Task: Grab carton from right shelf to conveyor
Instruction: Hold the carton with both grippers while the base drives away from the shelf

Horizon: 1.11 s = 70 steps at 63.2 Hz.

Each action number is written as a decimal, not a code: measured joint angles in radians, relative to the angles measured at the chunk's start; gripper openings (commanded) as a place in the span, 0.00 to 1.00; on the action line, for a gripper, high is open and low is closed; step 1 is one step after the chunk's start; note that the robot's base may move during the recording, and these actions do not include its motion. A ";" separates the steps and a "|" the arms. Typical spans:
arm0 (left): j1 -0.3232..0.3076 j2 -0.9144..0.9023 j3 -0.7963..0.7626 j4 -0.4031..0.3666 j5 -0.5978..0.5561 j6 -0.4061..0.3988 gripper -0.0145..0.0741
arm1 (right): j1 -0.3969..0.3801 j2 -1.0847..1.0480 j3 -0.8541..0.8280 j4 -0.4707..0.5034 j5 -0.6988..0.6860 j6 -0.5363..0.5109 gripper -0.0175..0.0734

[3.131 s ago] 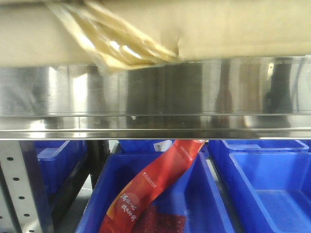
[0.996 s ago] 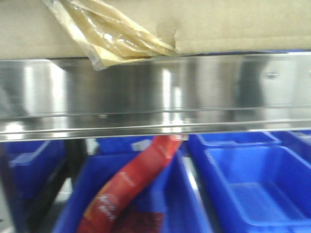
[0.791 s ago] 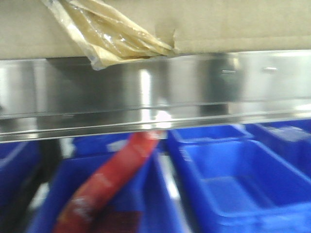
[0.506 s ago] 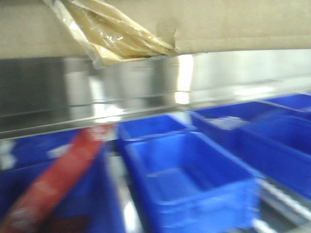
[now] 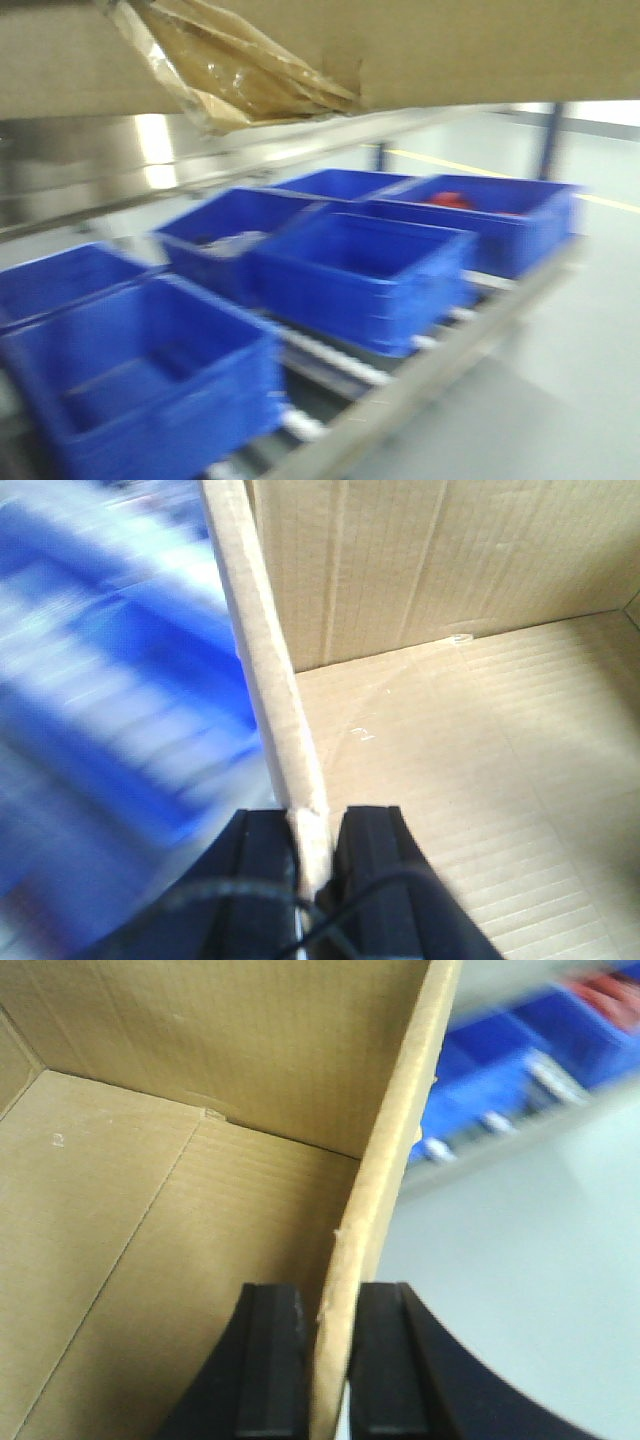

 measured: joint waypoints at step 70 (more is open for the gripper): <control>0.000 0.000 0.000 0.000 0.000 0.000 0.14 | 0.000 0.000 0.000 0.000 0.000 0.000 0.12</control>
